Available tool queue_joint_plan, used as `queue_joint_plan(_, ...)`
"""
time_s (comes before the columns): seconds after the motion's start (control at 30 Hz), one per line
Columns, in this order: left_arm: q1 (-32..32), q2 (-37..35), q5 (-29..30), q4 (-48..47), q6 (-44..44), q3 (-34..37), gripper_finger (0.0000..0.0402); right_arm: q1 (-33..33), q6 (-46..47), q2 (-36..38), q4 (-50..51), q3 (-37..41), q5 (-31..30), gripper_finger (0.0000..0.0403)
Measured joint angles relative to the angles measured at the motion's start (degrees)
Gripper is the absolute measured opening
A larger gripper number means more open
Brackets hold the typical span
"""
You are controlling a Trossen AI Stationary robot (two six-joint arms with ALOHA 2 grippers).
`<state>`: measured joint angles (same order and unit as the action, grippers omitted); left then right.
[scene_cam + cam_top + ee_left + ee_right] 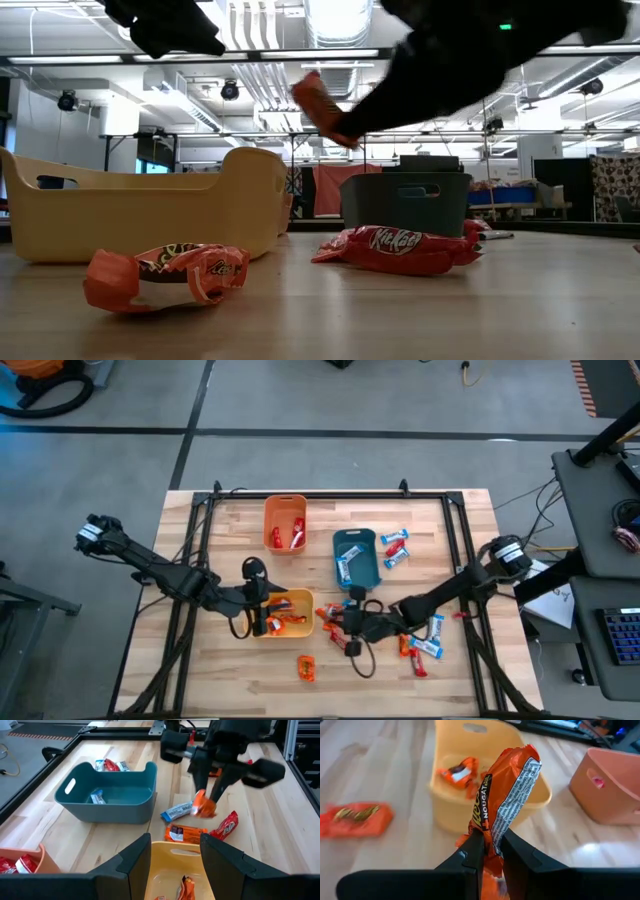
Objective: Organize candy in baskets
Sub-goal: Put the orange chocolate into the yellow bin
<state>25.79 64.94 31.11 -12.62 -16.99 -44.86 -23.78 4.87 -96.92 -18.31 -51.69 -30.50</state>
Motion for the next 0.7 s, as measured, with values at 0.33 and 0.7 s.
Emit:
queue_joint_plan(0.33,0.02,-0.06,0.0,0.02,0.0,-0.04,0.0154,3.58,-8.39,-7.77,0.0,-10.56,0.01,0.0047)
queue_joint_plan(0.7,0.04,-2.53,0.0,0.04,0.0,-0.09,0.0154,4.2,-11.84,-15.18,0.97,-17.9,0.04,0.0052)
